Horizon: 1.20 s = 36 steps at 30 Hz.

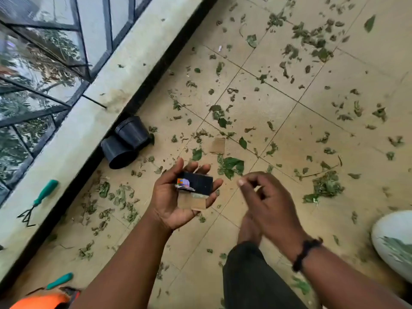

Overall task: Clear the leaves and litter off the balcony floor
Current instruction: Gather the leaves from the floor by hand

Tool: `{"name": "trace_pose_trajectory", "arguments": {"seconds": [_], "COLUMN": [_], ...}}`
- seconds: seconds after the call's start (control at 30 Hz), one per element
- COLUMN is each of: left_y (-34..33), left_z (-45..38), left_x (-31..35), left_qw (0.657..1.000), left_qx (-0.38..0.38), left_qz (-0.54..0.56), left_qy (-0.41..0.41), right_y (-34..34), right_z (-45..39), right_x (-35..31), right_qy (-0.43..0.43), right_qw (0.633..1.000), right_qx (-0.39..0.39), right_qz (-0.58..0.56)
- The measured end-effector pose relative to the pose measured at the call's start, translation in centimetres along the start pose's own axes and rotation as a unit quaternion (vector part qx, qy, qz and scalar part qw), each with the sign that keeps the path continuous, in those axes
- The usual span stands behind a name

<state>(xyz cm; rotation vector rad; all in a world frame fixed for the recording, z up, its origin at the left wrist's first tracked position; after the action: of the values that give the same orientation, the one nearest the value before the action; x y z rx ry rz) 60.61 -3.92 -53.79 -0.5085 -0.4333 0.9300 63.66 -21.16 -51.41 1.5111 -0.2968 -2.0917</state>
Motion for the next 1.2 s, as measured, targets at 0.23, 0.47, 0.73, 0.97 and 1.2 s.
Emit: {"name": "trace_pose_trajectory", "arguments": {"seconds": [0.23,0.47,0.73,0.97,1.2], "left_y": [2.0,9.1,15.1,19.3,20.2], "left_z": [-5.7,-9.2,-13.5,-15.7,-14.7], "left_x": [-0.7,0.9,6.8,8.7,8.3], "left_qw": [0.999,0.984,0.975,0.981,0.991], "left_qx": [-0.036,-0.014,-0.059,-0.016,0.034], "left_qz": [-0.015,-0.067,-0.095,-0.095,-0.040], "left_qy": [0.038,0.166,0.193,0.167,0.124], "right_y": [-0.5,-7.1,-19.4,-23.4,-20.7], "right_z": [-7.0,-13.8,-23.7,-26.3,-23.1], "right_x": [14.0,19.3,20.2,23.1,20.5], "right_qy": [-0.283,-0.332,-0.290,-0.387,-0.398], "right_qw": [0.954,0.910,0.920,0.904,0.916], "right_qx": [-0.079,-0.106,-0.102,-0.011,-0.040], "right_qz": [0.061,0.224,0.244,0.180,-0.028]}}
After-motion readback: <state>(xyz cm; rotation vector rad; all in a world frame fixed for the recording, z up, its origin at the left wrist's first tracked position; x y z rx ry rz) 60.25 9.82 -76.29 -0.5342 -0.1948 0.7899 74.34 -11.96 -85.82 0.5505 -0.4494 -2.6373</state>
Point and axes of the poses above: each hand's wrist, its own z-axis away from the middle knuckle, its own y-axis out of the back of the hand, x = y × z, the point moved 5 cm from there along -z, towards the middle knuckle, and after that the axes turned 5 degrees about x, right-handed, at the moved point
